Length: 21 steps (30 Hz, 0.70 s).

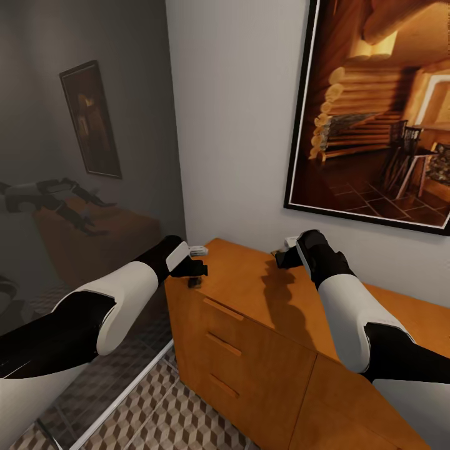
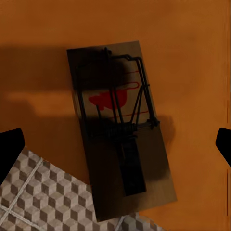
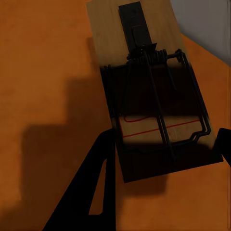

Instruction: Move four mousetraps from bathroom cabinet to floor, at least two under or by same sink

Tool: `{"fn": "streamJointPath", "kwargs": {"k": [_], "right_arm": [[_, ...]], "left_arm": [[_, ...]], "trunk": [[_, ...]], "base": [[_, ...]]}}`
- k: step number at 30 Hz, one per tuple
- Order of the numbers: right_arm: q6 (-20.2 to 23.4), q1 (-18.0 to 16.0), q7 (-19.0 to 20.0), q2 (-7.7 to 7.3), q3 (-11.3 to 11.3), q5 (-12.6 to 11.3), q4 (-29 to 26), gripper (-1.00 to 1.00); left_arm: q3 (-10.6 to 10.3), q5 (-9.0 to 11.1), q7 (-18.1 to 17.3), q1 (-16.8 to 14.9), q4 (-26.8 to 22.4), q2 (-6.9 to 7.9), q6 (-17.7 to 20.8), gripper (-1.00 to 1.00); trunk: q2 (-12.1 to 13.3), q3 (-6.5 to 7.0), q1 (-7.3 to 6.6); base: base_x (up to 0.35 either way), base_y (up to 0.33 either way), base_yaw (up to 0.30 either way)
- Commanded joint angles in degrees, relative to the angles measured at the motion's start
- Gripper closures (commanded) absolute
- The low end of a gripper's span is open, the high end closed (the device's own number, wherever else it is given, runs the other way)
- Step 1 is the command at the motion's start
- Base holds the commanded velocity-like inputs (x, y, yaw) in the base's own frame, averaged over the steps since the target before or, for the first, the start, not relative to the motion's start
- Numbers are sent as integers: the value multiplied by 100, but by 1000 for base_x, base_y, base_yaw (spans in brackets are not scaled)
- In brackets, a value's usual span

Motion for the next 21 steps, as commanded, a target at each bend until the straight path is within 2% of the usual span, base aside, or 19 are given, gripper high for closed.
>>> {"fn": "streamJointPath", "kwargs": {"k": [1, 8, 21], "right_arm": [[15, -4, 35, 8, -41, 54, -8, 100], [15, -4, 31, 9, -41, 54, -8, 100], [15, -4, 30, 8, -41, 54, -8, 100]], "left_arm": [[-39, 62, 41, -5, -8, 1, 22, -100], [-41, 62, 44, -2, -8, 1, 23, -100], [-41, 62, 45, -5, -8, -5, 23, -100]], "trunk": [[-3, -7, 0], [-3, -7, 0], [-3, -7, 0]], "base": [[0, -124, 0], [0, -96, 0], [0, -8, 0]]}}
